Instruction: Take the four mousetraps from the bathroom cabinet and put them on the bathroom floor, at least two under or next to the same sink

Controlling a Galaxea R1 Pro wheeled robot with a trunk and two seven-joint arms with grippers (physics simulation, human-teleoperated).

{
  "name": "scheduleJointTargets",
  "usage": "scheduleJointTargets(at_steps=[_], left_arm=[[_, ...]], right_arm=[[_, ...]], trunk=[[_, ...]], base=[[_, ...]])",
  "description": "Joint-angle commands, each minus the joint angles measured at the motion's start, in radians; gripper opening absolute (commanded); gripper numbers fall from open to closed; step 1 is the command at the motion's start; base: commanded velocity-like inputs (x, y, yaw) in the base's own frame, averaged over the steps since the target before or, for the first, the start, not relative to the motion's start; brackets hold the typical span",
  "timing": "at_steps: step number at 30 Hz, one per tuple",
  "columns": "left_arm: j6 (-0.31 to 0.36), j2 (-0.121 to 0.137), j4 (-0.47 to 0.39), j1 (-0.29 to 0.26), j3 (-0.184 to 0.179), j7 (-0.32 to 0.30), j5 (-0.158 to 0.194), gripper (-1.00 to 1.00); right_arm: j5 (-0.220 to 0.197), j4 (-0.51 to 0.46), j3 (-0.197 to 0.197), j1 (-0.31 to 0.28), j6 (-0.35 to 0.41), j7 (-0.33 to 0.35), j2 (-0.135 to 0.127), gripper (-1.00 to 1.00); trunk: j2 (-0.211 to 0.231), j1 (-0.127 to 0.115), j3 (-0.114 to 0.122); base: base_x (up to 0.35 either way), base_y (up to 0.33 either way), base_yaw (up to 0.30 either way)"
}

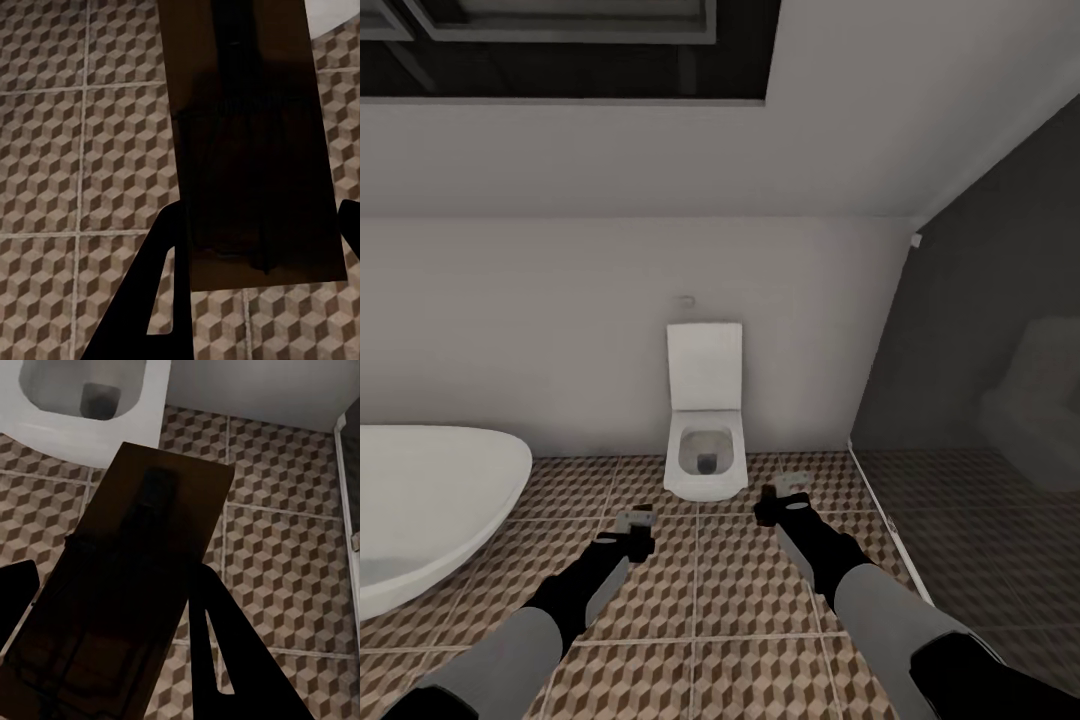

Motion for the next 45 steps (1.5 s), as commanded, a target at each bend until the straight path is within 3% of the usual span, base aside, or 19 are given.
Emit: scheduleJointTargets(at_steps=[1, 45], left_arm=[[0.004, 0.001, -0.002, -0.001, -0.008, 0.01, 0.01, -1.0], [0.004, -0.004, -0.004, -0.001, -0.009, 0.005, 0.01, -1.0]], right_arm=[[-0.01, -0.002, 0.009, -0.001, 0.005, -0.008, -0.001, -1.0], [-0.01, -0.001, 0.009, -0.001, 0.005, -0.009, 0.002, -1.0]], trunk=[[-0.009, 0.005, -0.005], [-0.317, 0.173, -0.143]], base=[[0.0, 0.0, 0.0], [0.0, 0.0, 0.0]])
